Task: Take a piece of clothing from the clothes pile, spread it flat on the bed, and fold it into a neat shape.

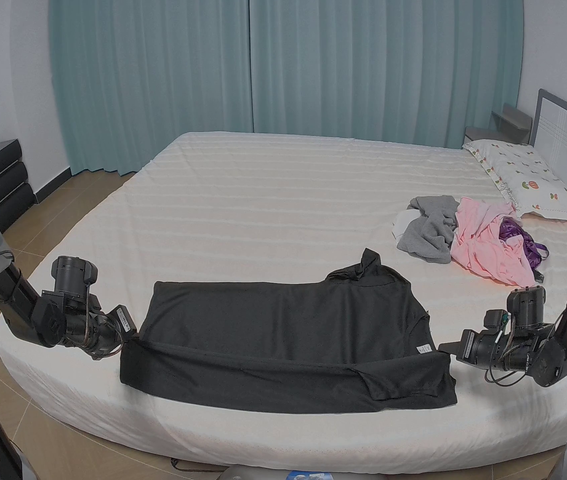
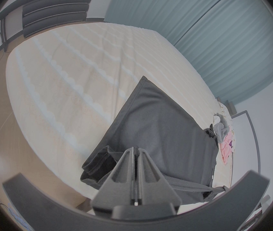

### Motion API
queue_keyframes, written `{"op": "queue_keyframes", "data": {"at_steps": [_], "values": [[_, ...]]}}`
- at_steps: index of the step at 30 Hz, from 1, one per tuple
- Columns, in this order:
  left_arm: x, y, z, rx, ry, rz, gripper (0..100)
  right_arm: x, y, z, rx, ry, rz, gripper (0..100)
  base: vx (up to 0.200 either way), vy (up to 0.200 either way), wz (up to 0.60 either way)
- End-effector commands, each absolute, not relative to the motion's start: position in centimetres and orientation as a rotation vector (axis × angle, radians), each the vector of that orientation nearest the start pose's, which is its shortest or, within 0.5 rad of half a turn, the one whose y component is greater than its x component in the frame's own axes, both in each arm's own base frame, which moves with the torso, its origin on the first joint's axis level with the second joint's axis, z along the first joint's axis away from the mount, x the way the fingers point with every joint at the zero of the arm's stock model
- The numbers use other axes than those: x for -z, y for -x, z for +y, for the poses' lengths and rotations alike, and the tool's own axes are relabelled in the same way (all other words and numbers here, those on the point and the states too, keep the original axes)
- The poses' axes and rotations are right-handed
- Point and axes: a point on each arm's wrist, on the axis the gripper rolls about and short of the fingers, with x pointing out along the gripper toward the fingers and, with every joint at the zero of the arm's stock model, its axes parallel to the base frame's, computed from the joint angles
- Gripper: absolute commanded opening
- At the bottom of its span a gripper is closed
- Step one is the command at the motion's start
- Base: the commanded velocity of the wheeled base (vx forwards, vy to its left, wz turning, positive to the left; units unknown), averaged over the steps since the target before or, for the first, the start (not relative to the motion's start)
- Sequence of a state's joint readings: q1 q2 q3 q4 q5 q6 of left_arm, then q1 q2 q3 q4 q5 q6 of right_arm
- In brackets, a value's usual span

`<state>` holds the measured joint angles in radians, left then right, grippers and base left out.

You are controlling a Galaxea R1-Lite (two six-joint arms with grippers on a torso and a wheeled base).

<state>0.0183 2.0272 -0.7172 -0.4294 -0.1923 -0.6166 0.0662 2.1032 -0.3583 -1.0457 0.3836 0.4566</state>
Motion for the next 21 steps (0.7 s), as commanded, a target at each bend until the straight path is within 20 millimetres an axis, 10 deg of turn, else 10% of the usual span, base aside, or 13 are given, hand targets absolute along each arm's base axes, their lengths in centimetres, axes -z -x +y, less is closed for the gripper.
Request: {"op": "queue_keyframes", "data": {"at_steps": [1,21], "values": [[-5.3,-30.0,0.4,-0.114,0.671,0.884,0,-2.8,-25.6,2.5,-0.294,-0.542,0.747,0,0.0,0.0,0.0],[-5.8,-25.4,2.0,-0.124,0.565,0.917,0,-4.2,-21.8,2.3,-0.301,-0.532,0.746,0,0.0,0.0,0.0]]}}
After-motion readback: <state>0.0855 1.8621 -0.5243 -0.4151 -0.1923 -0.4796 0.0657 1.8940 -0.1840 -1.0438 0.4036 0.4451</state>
